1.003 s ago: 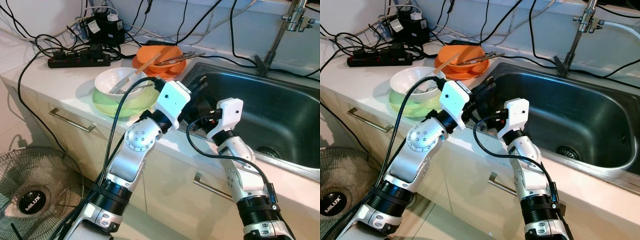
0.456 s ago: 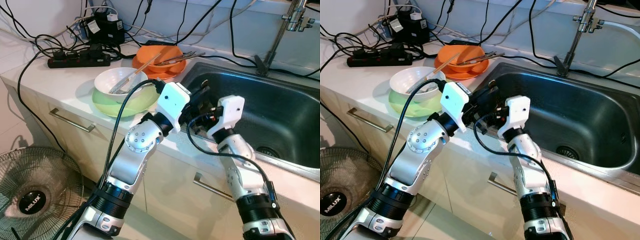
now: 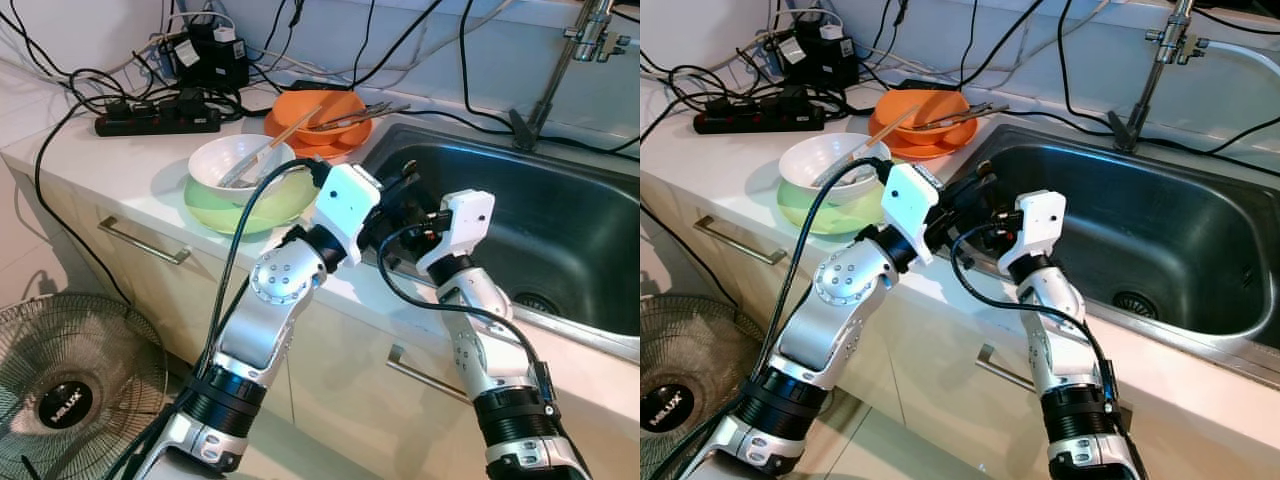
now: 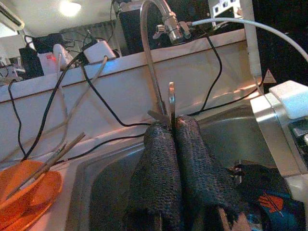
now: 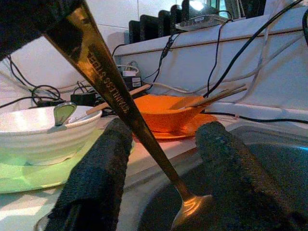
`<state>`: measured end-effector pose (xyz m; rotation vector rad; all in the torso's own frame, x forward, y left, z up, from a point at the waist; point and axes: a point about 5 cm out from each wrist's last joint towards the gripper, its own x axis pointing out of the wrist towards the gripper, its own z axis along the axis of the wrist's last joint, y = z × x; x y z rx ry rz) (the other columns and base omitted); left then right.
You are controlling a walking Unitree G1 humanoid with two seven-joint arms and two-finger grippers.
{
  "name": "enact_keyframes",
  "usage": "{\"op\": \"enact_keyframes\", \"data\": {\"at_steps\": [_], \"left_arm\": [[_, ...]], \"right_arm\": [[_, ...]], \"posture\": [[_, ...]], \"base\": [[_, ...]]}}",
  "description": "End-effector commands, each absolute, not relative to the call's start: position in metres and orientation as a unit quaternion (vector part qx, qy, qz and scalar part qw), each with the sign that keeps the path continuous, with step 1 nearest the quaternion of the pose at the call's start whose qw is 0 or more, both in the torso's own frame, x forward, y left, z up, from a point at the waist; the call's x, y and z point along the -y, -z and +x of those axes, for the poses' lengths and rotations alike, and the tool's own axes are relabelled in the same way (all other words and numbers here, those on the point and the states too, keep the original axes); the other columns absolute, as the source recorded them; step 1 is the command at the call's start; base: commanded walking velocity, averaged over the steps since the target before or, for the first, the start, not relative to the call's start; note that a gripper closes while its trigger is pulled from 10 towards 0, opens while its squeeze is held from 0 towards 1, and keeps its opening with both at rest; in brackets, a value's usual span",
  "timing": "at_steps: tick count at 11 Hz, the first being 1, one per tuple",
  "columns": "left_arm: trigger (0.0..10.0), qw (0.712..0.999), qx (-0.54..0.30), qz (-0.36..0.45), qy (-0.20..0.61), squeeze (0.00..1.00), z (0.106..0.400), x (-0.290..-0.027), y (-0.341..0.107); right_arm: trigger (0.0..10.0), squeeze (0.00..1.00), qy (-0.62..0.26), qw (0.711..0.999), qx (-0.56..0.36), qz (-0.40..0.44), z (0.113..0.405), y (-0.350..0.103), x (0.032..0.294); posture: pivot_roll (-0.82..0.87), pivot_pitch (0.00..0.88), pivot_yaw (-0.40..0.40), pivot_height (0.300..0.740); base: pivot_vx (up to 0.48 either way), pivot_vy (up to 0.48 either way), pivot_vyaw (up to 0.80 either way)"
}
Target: Kitchen organization
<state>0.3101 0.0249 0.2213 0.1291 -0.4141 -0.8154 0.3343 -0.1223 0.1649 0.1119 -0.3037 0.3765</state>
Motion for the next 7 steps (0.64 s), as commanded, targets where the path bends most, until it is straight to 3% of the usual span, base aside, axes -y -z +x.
{"op": "enact_keyframes", "data": {"at_steps": [1,7], "left_arm": [[10.0,0.892,0.212,0.063,0.394,0.00,0.3085,-0.0258,-0.2273],[10.0,0.895,0.217,0.062,0.385,0.00,0.3098,-0.0279,-0.2299]], "right_arm": [[0.0,0.00,-0.189,0.968,0.152,0.059,0.3347,-0.1655,0.1207],[0.0,0.00,-0.195,0.968,0.146,0.064,0.3335,-0.1618,0.1178]], "posture": [[0.15,0.026,0.018,0.740],[0.15,0.026,0.018,0.740]], "base": [[0.000,0.000,0.00],[0.000,0.000,0.00]]}}
